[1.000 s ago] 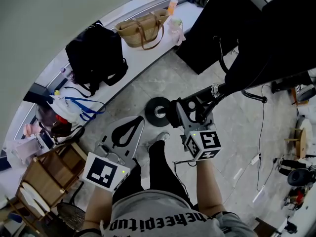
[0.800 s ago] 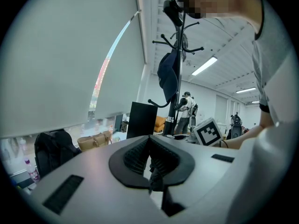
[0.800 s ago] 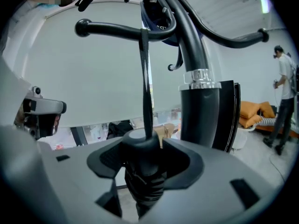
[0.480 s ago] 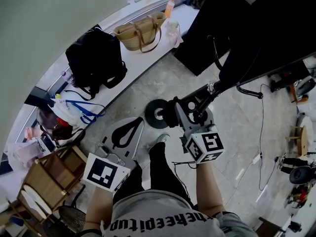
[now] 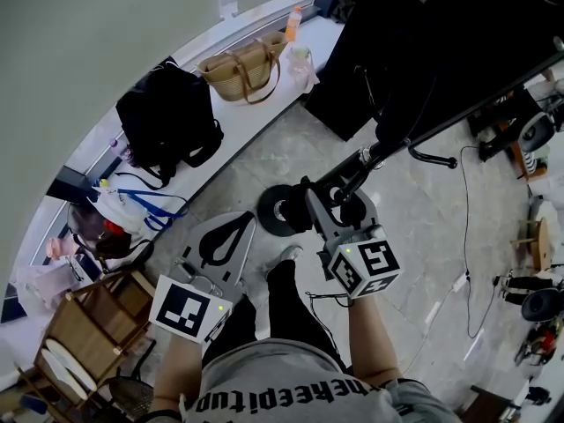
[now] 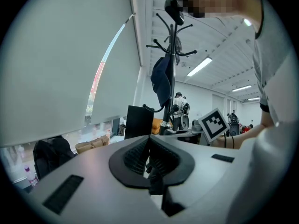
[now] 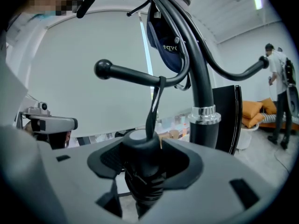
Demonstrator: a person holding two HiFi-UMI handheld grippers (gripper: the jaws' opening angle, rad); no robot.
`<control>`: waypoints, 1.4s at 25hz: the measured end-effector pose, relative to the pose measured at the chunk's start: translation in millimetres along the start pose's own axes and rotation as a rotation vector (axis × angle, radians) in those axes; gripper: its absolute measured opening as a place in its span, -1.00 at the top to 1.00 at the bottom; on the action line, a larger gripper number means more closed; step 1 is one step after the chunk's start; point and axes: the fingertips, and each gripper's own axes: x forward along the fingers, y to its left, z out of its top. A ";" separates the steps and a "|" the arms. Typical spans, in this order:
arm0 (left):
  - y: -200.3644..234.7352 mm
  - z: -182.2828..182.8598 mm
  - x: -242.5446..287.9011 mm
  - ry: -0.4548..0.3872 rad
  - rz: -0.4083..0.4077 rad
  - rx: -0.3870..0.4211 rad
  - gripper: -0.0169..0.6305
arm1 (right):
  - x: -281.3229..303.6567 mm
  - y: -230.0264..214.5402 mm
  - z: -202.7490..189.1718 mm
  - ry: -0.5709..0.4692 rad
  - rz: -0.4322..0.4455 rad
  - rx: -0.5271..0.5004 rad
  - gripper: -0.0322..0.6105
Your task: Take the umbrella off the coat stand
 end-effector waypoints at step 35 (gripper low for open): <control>-9.8 22.5 -37.9 -0.051 -0.035 0.062 0.90 | -33.5 56.3 46.0 -0.105 0.025 -0.056 0.18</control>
